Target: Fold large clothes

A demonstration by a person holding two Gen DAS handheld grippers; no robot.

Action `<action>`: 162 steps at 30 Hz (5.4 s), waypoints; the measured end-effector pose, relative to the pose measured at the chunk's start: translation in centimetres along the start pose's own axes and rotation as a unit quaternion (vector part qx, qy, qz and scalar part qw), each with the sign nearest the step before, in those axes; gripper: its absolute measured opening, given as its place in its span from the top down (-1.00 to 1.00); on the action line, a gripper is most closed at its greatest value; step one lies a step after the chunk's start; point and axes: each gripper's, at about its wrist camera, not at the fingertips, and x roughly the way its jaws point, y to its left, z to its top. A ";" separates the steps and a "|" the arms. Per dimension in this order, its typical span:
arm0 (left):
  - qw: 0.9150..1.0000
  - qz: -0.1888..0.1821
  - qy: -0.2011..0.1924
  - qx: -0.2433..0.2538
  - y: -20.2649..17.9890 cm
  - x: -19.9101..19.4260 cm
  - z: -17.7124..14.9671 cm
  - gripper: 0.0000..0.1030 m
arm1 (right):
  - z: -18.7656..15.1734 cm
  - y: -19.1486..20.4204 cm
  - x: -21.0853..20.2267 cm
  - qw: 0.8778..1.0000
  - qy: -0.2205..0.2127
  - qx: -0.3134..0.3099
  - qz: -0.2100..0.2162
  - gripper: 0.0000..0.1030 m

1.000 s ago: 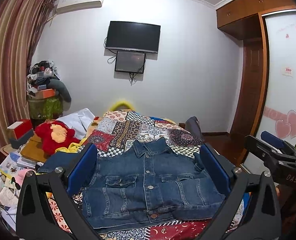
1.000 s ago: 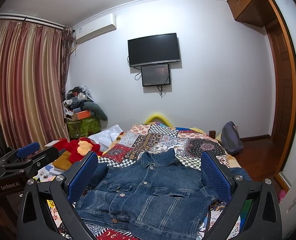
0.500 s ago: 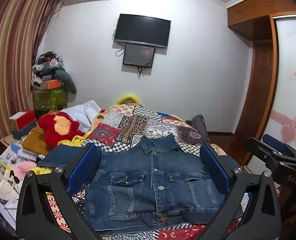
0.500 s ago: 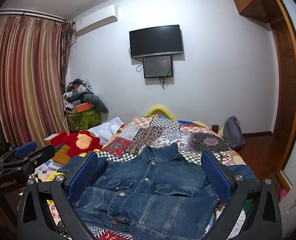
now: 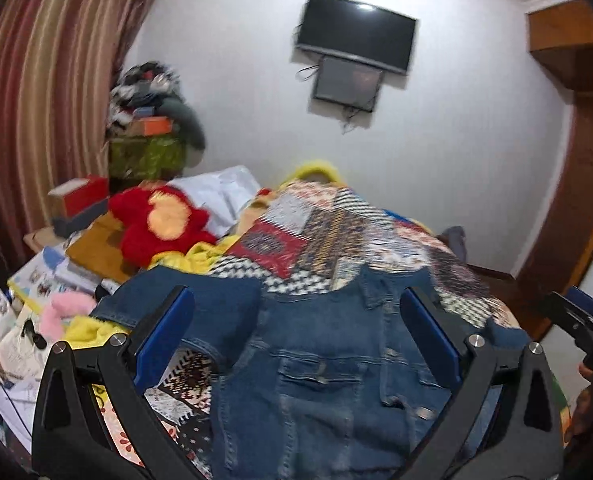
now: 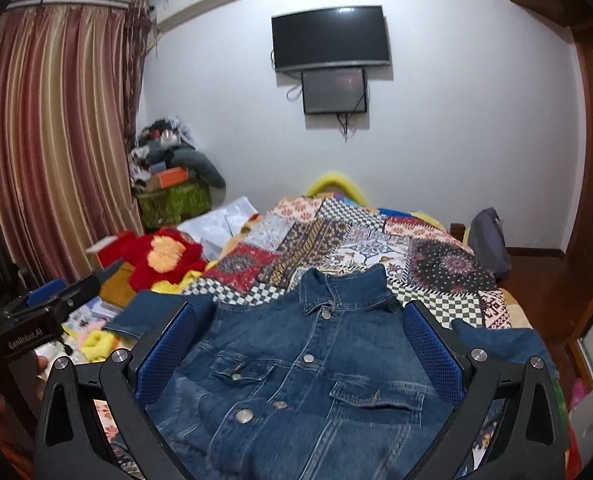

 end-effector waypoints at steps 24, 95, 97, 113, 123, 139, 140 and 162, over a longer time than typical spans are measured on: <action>0.941 -0.022 0.260 -0.216 19.1 16.9 -7.2 -0.79 | -4.7 -4.8 24.4 0.952 0.301 0.023 0.053 -0.99; 0.937 0.006 0.297 -0.183 14.7 18.9 -7.5 -0.84 | -5.6 -13.4 14.3 0.945 0.298 0.119 0.067 -0.99; 0.924 -0.007 0.307 -0.228 15.9 19.5 -9.1 -0.84 | -5.6 -13.3 14.7 0.943 0.301 0.124 0.060 -0.99; 0.898 -0.026 0.312 -0.309 17.1 25.4 -11.8 0.18 | -5.6 -13.0 16.9 0.940 0.316 0.123 0.044 -0.99; 0.970 -0.027 0.200 -0.134 9.9 21.2 -1.1 0.73 | -5.6 -13.7 16.9 0.941 0.306 0.131 0.064 -0.99; 0.964 -0.197 0.163 0.078 -14.8 19.0 5.3 0.85 | -4.4 -19.9 12.8 0.952 0.241 0.179 0.059 -0.99; 0.960 -0.207 0.171 0.086 -15.9 19.2 4.8 0.86 | -4.4 -20.4 12.6 0.952 0.240 0.183 0.057 -0.99; 0.881 -0.294 0.319 0.188 -24.0 18.3 -5.3 -0.26 | -4.4 -23.1 12.9 0.931 0.260 0.241 0.088 -0.99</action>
